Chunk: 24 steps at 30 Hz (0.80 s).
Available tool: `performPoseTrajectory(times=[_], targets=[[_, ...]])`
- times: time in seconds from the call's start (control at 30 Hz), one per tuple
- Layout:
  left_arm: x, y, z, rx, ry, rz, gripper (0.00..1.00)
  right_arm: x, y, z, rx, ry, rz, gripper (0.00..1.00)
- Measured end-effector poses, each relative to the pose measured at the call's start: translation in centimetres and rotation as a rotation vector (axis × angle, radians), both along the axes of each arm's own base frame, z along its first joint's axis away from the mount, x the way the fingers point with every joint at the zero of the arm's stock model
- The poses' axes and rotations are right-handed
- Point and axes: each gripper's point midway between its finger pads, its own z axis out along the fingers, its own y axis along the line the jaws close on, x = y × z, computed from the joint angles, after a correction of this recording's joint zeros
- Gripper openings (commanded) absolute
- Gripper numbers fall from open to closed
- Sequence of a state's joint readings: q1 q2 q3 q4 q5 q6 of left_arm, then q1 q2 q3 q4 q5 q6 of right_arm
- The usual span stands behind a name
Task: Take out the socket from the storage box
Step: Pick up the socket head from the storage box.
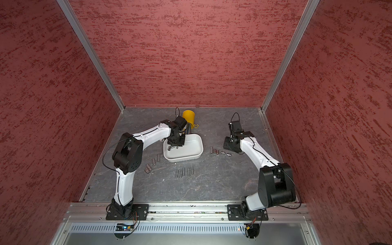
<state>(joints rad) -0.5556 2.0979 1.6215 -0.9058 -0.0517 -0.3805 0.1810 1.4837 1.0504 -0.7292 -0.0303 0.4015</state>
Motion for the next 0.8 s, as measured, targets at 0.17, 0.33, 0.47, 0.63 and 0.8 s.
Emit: performPoseTrajectory(times=[0.17, 0.33, 0.47, 0.63, 0.8], targets=[[0.1, 0.7, -1.4, 0.047, 0.018, -0.002, 0.31, -0.1, 0.2, -0.5, 0.007, 0.018, 0.007, 0.49], [0.3, 0.7, -2.0, 0.051, 0.023, -0.002, 0.28, -0.1, 0.3, -0.8, 0.011, 0.027, 0.011, 0.50], [0.7, 0.4, -2.1, 0.049, 0.020, -0.001, 0.25, -0.1, 0.3, -0.9, 0.007, 0.031, 0.019, 0.50], [1.0, 0.2, -2.2, 0.045, 0.014, 0.000, 0.14, -0.1, 0.4, -1.4, 0.007, 0.045, 0.024, 0.50], [1.1, 0.2, -2.1, 0.043, 0.012, 0.007, 0.08, -0.1, 0.4, -1.4, 0.011, 0.046, 0.026, 0.50]])
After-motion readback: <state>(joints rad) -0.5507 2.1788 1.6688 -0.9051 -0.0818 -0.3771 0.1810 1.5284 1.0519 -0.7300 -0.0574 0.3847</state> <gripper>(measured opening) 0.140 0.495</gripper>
